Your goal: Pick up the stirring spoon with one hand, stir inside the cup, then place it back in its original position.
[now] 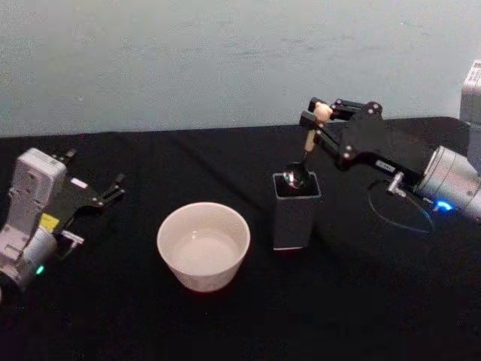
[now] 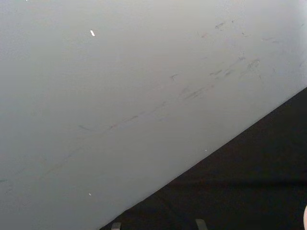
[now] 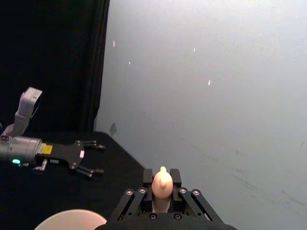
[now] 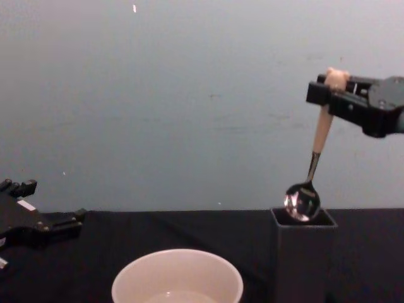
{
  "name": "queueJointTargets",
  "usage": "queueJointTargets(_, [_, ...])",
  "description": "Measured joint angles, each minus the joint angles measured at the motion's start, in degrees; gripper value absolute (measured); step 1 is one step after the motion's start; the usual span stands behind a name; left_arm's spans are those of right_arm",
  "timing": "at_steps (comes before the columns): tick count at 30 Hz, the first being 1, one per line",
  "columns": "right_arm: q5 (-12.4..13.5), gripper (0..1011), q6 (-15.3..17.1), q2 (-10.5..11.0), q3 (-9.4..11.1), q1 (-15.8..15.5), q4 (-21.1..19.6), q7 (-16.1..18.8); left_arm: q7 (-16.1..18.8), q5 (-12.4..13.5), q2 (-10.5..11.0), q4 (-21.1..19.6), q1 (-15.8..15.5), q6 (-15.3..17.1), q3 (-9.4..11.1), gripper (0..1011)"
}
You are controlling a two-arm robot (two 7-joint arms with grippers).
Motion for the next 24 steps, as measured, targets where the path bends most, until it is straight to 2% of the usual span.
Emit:
queueJointTargets(13, [0.6,212,2.0,-0.2,-0.9,0.1,2.5,0.7,0.0,0.0,0.0,0.0,0.0,0.0,0.0,1001])
queueJointTargets(16, [0.5,213,3.9,-0.5,-1.5,0.0,3.2,-0.3,0.0,0.0,0.0,0.0,0.0,0.0,0.0,1001])
queueJointTargets(24, [-0.6,213,6.0,-1.8,-2.6,0.0,5.0,-2.6,0.0,0.0,0.0,0.0,0.0,0.0,0.0,1001])
